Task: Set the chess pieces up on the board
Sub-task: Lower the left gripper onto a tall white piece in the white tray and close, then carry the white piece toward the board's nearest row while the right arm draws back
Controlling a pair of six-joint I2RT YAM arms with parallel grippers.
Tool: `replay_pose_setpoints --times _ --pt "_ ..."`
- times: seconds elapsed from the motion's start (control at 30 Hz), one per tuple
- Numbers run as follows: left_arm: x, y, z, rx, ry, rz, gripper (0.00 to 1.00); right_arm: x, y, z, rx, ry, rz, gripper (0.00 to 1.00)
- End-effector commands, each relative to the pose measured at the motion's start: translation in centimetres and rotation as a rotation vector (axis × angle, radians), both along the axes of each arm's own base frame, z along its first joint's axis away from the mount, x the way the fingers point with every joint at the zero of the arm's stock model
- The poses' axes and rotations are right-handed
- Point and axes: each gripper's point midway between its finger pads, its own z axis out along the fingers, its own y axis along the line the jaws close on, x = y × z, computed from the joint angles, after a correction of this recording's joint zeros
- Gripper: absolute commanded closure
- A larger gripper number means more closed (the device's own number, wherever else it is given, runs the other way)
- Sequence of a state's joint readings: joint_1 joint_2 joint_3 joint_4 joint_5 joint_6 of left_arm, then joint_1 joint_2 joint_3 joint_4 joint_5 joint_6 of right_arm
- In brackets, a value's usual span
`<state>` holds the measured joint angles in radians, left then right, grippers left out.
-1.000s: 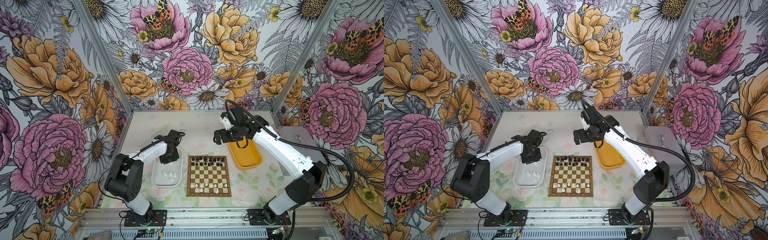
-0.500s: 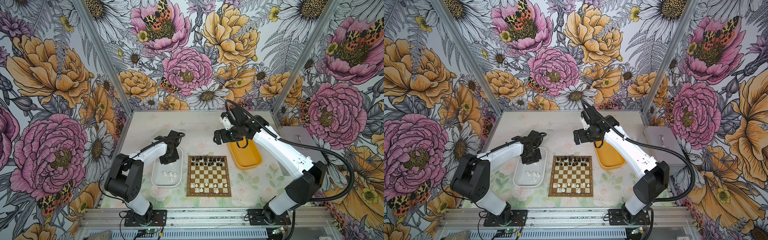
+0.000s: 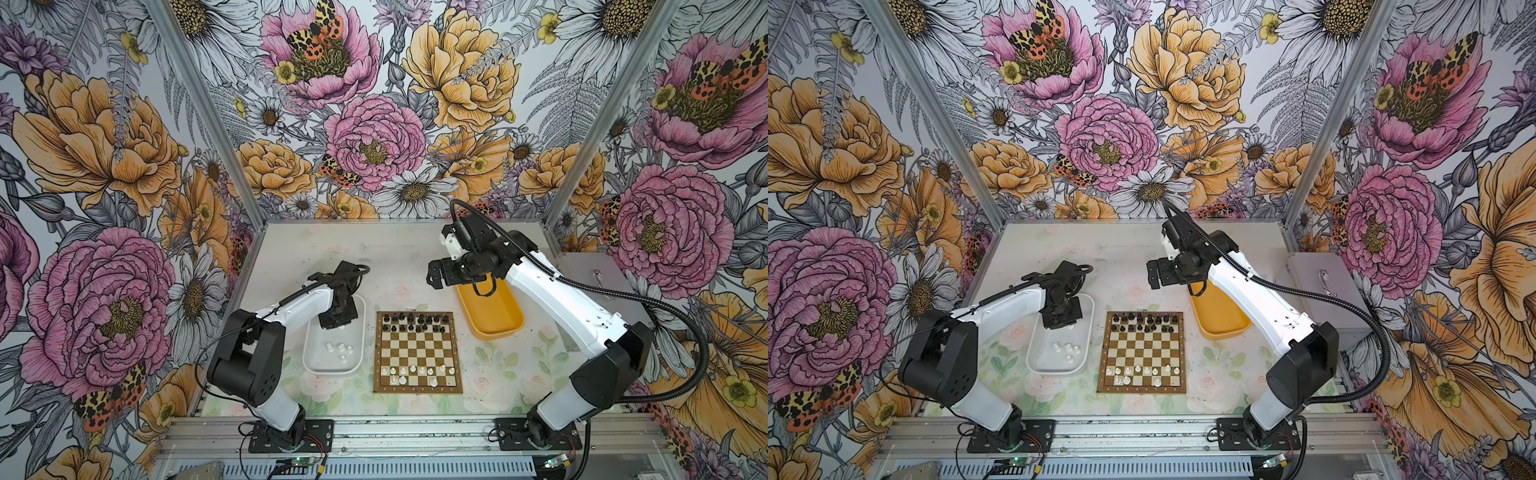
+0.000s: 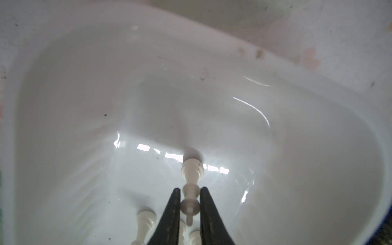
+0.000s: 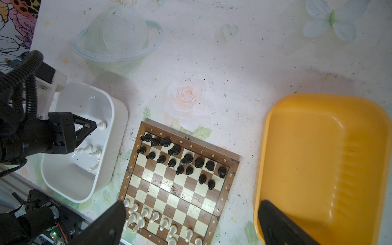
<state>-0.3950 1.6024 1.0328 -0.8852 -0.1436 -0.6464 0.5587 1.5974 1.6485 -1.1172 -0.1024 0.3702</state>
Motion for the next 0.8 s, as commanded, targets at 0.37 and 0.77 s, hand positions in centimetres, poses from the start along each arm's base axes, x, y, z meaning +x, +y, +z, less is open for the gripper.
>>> replay_pose_setpoints --times 0.37,0.77 --pt "-0.2 -1.3 3.2 -0.063 -0.108 -0.018 0.88 -0.4 -0.6 0.8 -0.01 -0.02 -0.009 0.0" --pt "-2.4 -5.3 8.4 -0.102 -0.225 -0.074 0.88 -1.7 -1.8 1.2 -0.029 -0.038 0.007 0.0"
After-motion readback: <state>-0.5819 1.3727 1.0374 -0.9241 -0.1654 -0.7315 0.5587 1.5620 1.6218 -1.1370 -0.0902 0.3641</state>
